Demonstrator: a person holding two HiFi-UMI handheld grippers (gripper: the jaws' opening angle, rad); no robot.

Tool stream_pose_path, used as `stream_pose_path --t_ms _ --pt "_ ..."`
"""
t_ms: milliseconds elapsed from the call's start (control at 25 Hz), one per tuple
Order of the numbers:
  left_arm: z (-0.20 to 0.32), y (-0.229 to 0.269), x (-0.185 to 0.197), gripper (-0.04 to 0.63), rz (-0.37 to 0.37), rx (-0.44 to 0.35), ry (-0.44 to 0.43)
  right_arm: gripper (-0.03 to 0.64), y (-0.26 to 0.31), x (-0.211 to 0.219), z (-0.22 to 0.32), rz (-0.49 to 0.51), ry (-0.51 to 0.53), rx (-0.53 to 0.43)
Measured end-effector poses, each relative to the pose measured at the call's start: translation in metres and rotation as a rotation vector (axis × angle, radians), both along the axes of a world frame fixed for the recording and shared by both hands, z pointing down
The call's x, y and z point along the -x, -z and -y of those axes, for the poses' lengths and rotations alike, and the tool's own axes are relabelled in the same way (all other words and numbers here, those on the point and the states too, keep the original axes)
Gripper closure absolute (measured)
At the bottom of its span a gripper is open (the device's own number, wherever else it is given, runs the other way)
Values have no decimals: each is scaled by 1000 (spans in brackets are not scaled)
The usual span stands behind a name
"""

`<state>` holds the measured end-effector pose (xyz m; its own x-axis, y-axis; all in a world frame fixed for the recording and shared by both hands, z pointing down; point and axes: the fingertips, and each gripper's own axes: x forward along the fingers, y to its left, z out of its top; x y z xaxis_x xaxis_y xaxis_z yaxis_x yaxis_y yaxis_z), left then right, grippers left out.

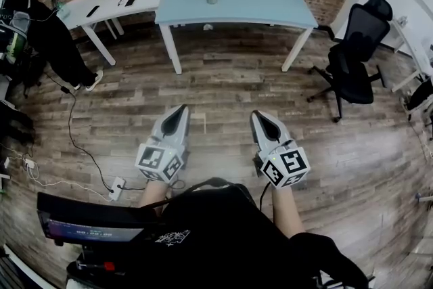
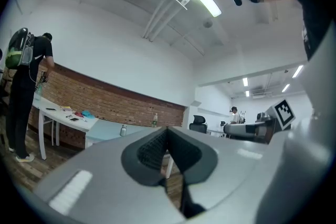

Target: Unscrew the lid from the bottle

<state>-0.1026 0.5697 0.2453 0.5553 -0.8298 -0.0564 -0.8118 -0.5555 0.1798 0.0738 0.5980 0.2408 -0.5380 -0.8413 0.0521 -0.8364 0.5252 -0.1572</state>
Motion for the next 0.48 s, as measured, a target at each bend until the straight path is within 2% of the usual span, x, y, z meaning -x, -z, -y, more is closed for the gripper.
stream_pose_path --t_ms 480 --pt "-5 -5 -17 595 7 5 8 615 -4 -15 -4 13 26 7"
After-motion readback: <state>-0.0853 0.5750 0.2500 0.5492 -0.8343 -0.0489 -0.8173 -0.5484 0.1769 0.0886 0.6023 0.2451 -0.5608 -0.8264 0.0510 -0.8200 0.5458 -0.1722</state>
